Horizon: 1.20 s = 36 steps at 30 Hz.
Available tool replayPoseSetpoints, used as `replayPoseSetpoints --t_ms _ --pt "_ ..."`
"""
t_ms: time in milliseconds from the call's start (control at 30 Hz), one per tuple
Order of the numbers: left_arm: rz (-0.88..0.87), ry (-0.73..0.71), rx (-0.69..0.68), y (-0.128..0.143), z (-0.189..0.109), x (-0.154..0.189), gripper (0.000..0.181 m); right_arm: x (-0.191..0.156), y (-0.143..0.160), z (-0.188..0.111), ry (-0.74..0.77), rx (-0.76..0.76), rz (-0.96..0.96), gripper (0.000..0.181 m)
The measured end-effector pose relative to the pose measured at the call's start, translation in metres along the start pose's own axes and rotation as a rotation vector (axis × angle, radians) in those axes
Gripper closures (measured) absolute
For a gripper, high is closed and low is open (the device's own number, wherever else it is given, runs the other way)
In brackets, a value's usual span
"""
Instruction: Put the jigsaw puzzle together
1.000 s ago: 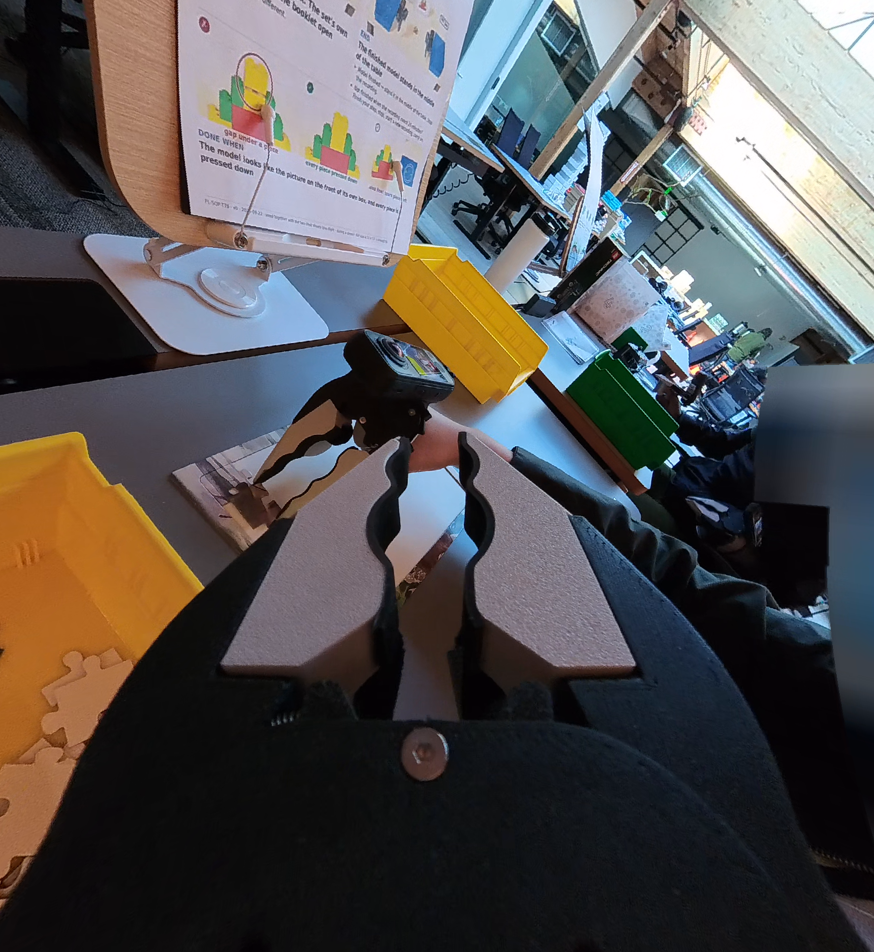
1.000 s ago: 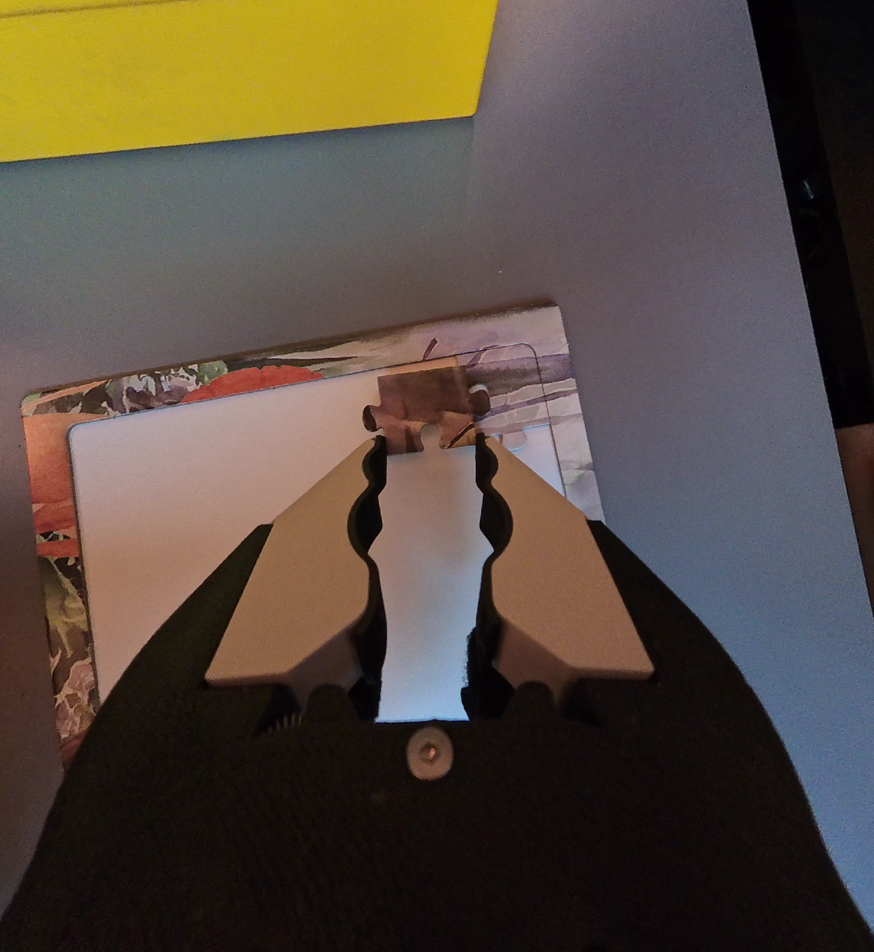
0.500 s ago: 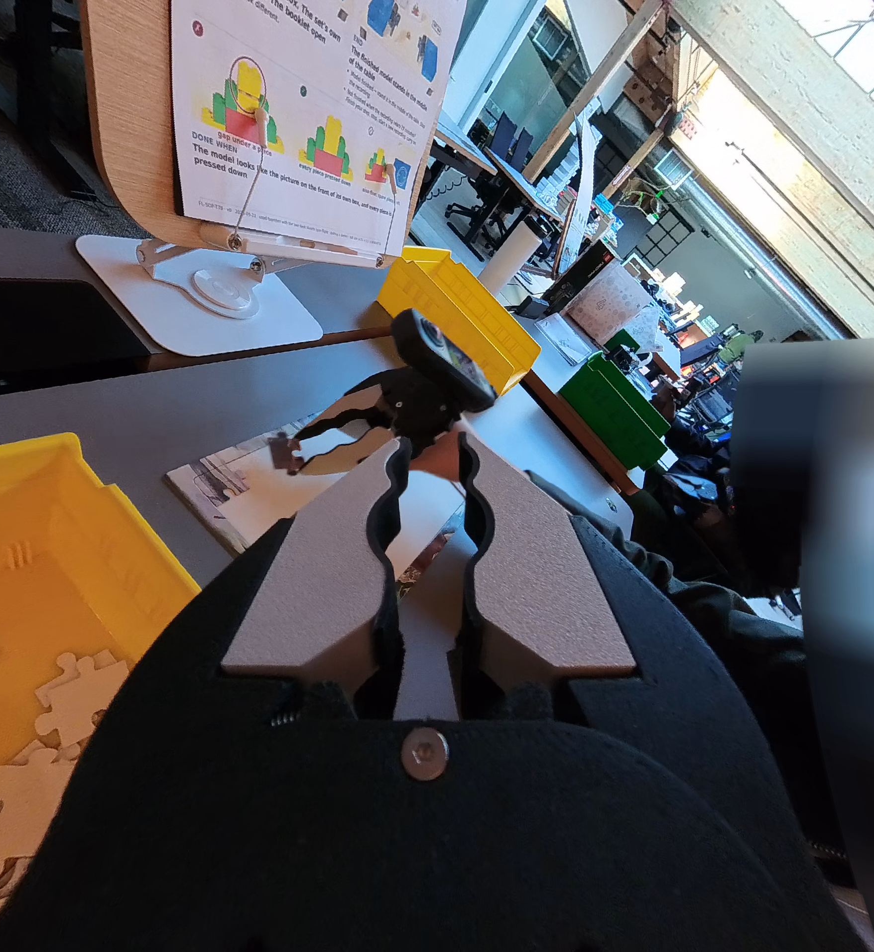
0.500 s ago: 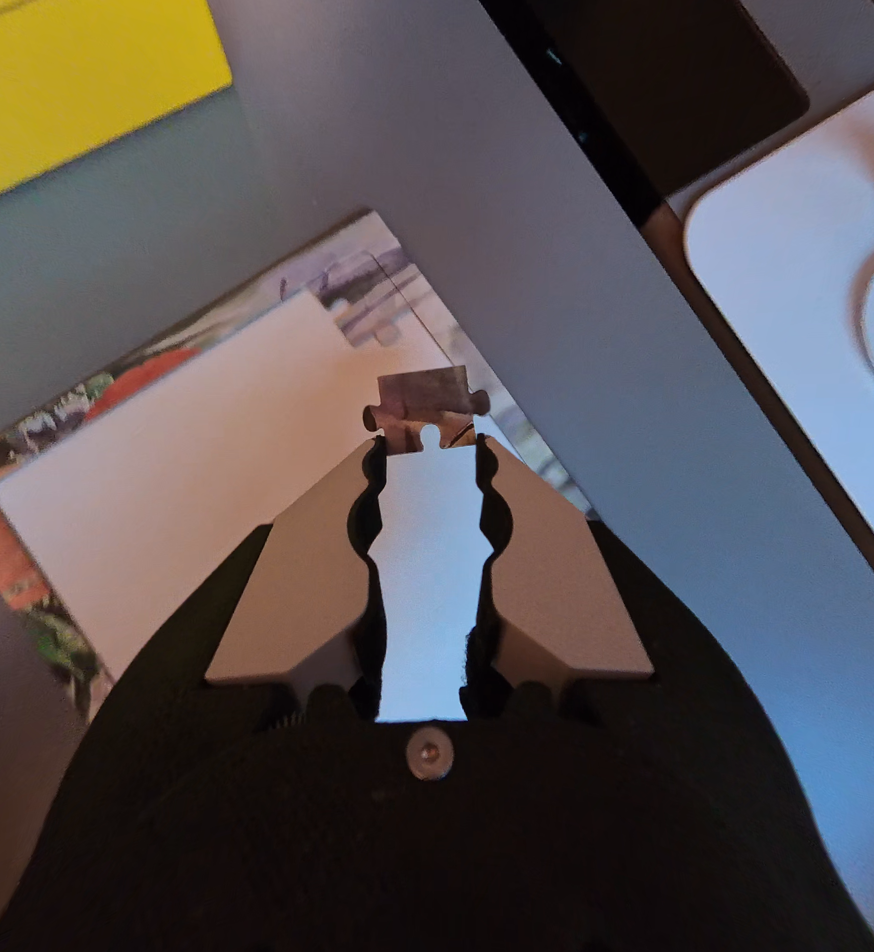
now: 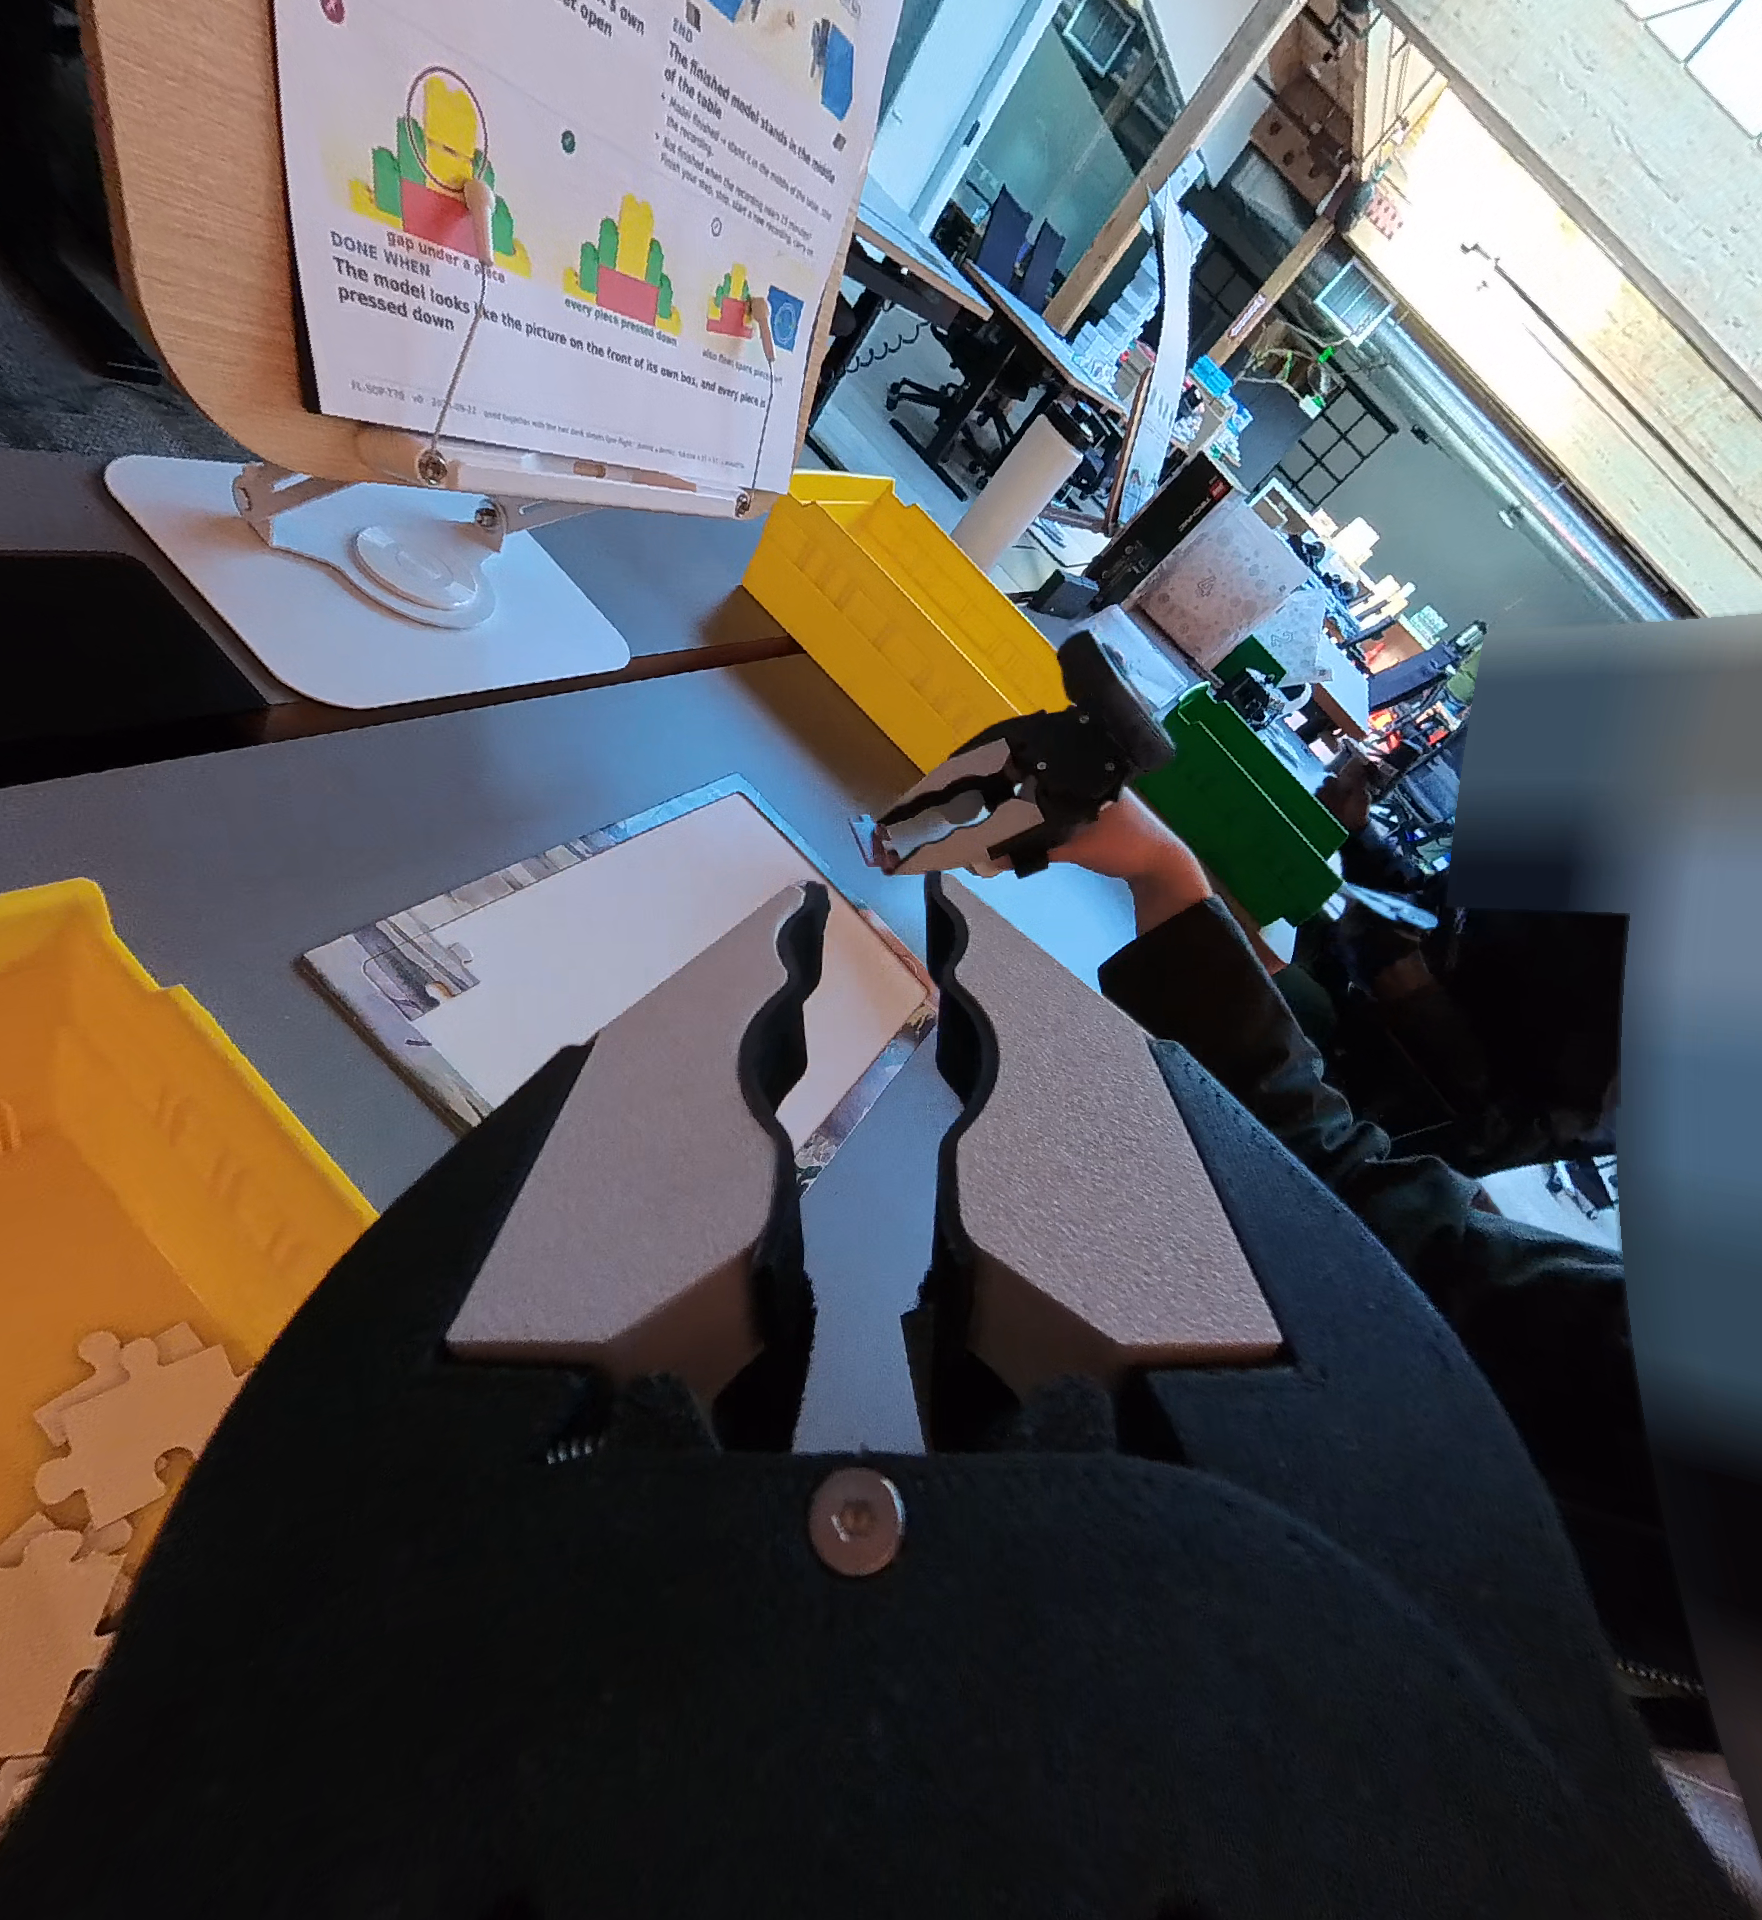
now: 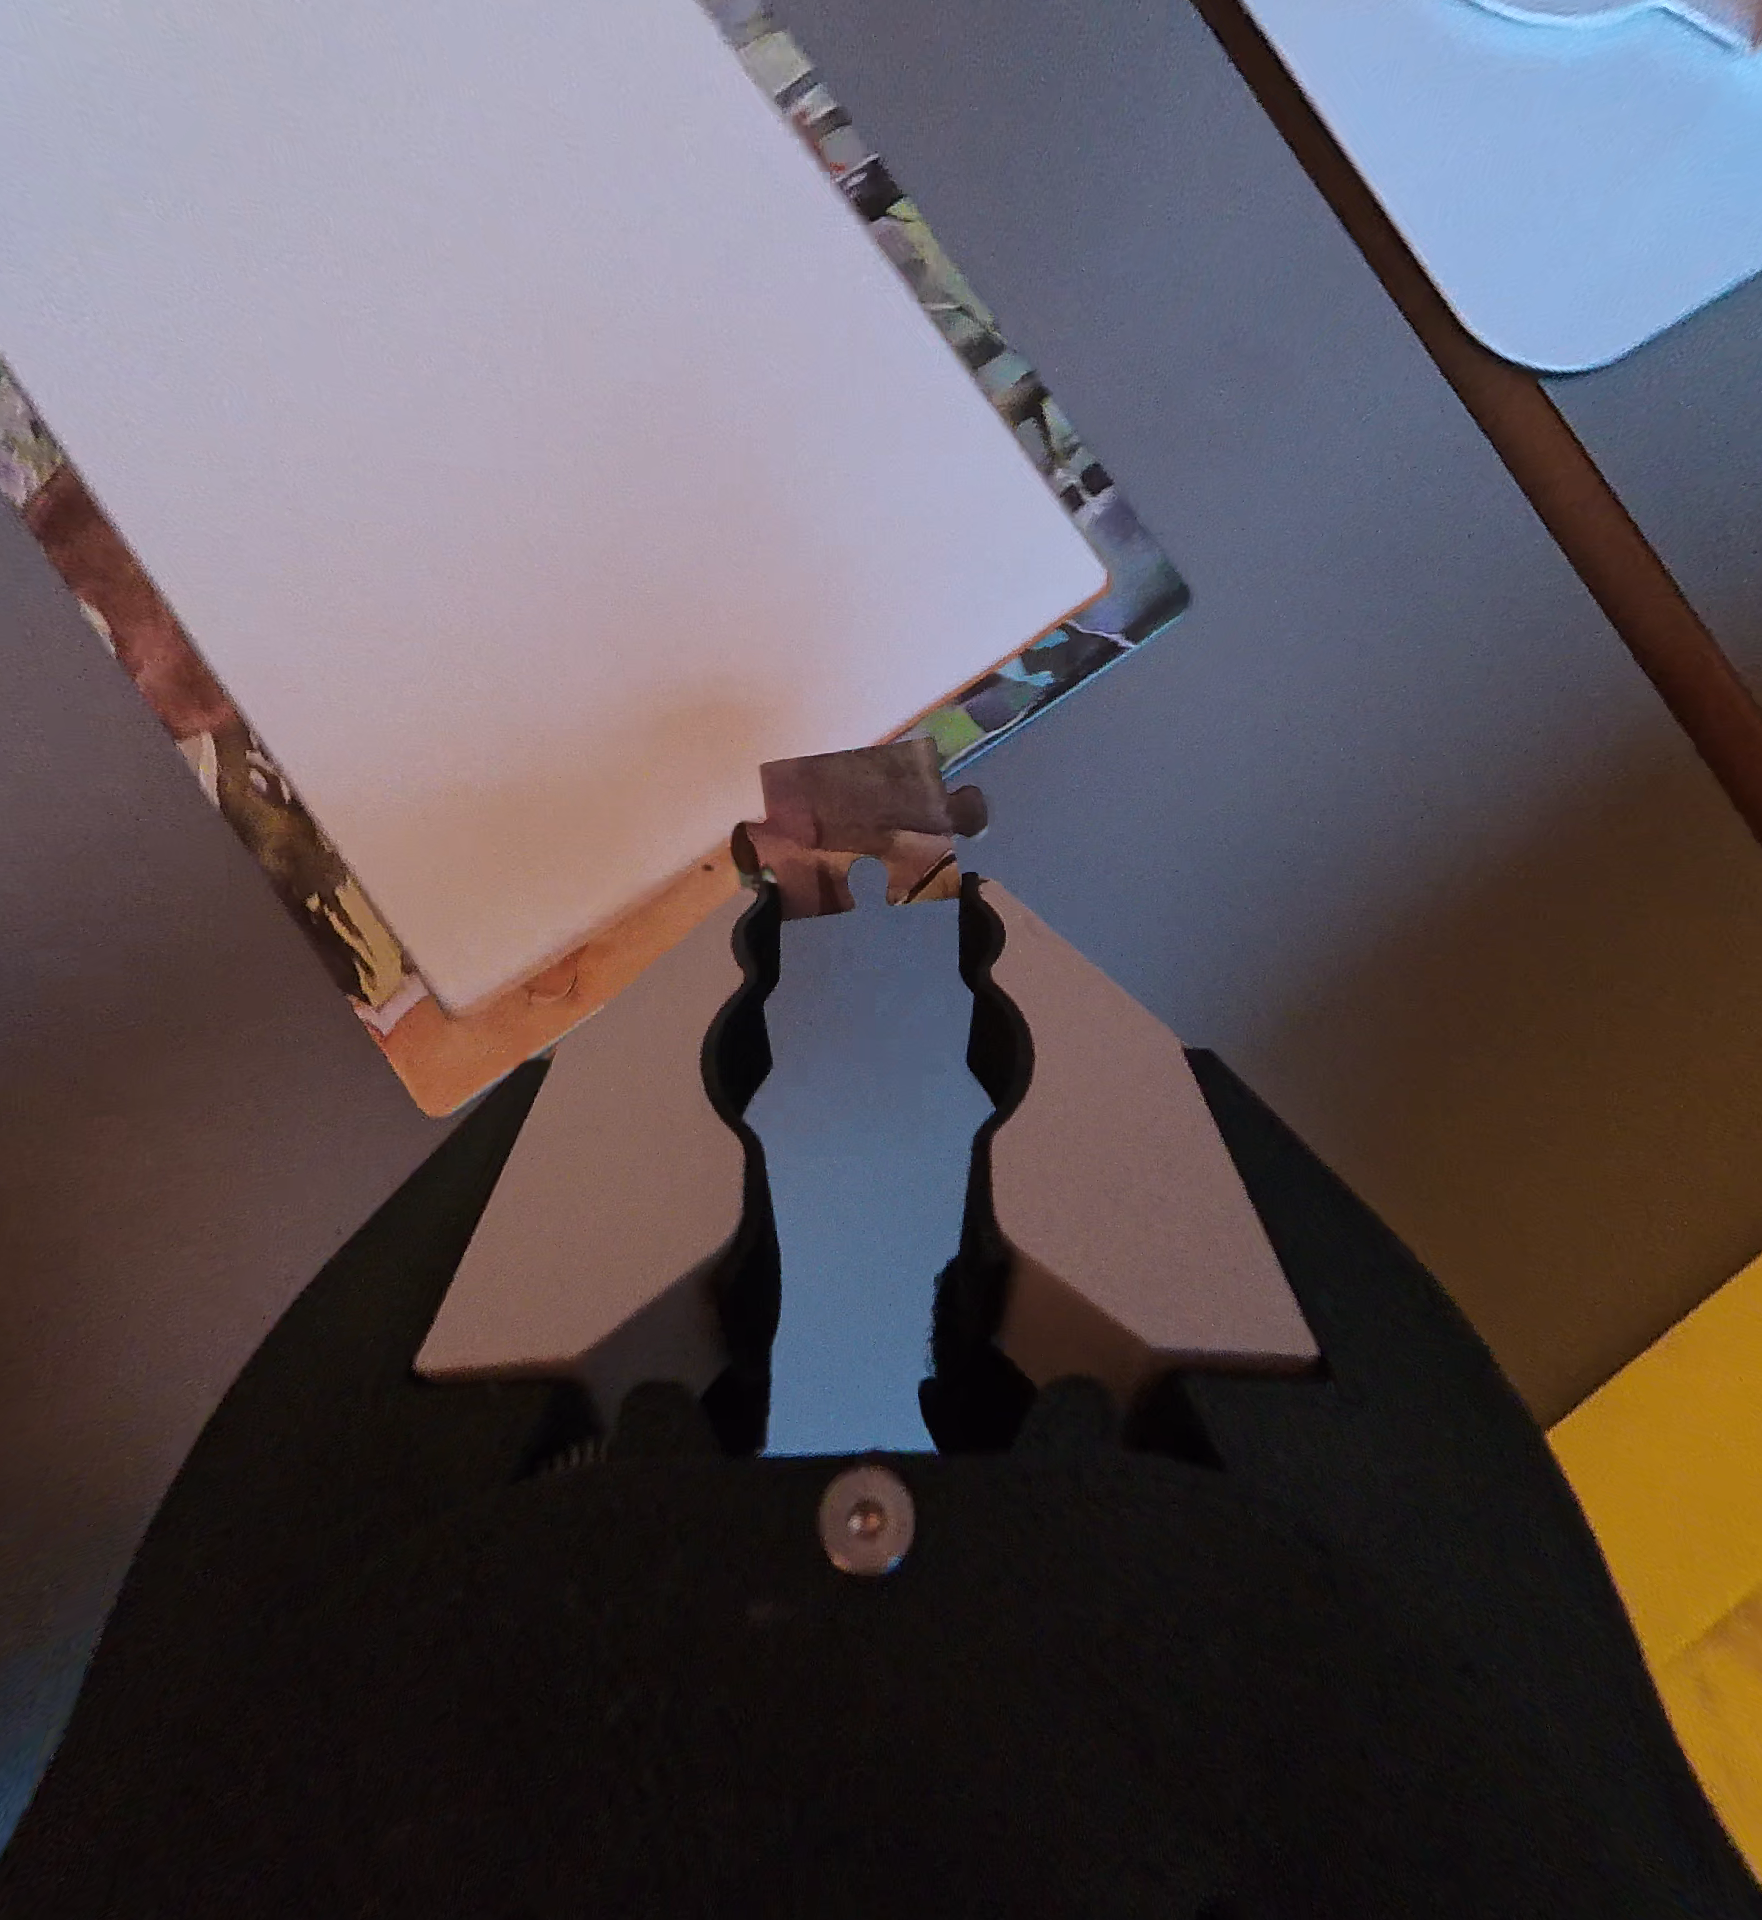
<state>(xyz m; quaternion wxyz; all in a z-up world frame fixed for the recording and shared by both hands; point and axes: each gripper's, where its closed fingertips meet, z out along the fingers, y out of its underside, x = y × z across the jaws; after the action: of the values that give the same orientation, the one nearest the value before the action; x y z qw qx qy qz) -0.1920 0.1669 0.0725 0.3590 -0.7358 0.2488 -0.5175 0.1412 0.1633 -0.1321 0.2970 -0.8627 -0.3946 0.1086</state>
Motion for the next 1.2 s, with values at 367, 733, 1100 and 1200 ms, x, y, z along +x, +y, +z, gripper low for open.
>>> replayPoseSetpoints --t_ms 367,733,1100,1200 --pt "0.030 -0.006 -0.066 0.012 0.017 0.008 0.163 -0.013 0.007 0.004 -0.038 0.021 -0.199 0.147" --pt "0.028 0.025 -0.119 0.024 0.033 0.017 0.162 -0.031 -0.041 -0.010 -0.039 0.217 -0.296 0.147" --pt "0.039 0.033 -0.129 0.025 0.034 0.023 0.161 -0.012 -0.014 -0.017 0.058 0.039 -0.277 0.147" --pt "0.037 0.030 -0.115 0.022 0.030 0.022 0.161 -0.011 -0.020 -0.014 0.027 0.133 -0.216 0.147"
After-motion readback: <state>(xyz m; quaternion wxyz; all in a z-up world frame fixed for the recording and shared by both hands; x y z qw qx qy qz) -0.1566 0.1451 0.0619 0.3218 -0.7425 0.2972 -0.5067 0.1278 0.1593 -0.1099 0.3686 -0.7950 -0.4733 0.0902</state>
